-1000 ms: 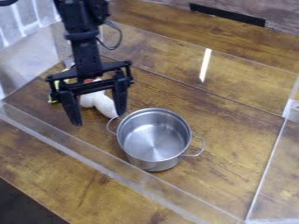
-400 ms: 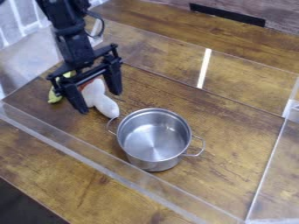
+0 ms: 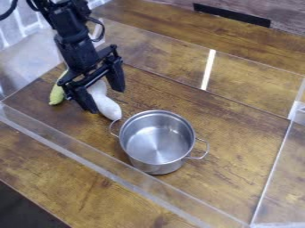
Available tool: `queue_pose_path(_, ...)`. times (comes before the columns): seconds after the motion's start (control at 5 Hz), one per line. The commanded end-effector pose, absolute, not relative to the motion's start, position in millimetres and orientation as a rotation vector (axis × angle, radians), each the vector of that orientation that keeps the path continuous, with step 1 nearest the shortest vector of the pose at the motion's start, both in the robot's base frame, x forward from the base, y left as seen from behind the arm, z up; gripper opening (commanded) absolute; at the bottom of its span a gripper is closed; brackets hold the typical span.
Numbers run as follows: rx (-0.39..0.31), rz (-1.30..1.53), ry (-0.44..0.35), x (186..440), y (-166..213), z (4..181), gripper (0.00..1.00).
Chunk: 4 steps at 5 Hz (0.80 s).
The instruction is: Put the mushroom in the silver pot
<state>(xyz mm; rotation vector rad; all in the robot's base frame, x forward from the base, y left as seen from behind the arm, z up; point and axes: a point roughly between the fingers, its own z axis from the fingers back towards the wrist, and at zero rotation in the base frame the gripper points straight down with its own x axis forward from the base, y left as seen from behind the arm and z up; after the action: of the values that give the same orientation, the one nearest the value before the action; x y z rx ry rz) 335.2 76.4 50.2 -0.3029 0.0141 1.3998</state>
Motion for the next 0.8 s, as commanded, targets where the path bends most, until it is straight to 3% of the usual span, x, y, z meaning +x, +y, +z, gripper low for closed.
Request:
queue_pose_path(0.0, -0.327, 1.456, -0.054, 342.7, 78.0, 54.2, 1.0)
queue_pose_path(0.6, -0.33, 1.439, -0.126, 355.8, 67.5, 48.6, 1.0)
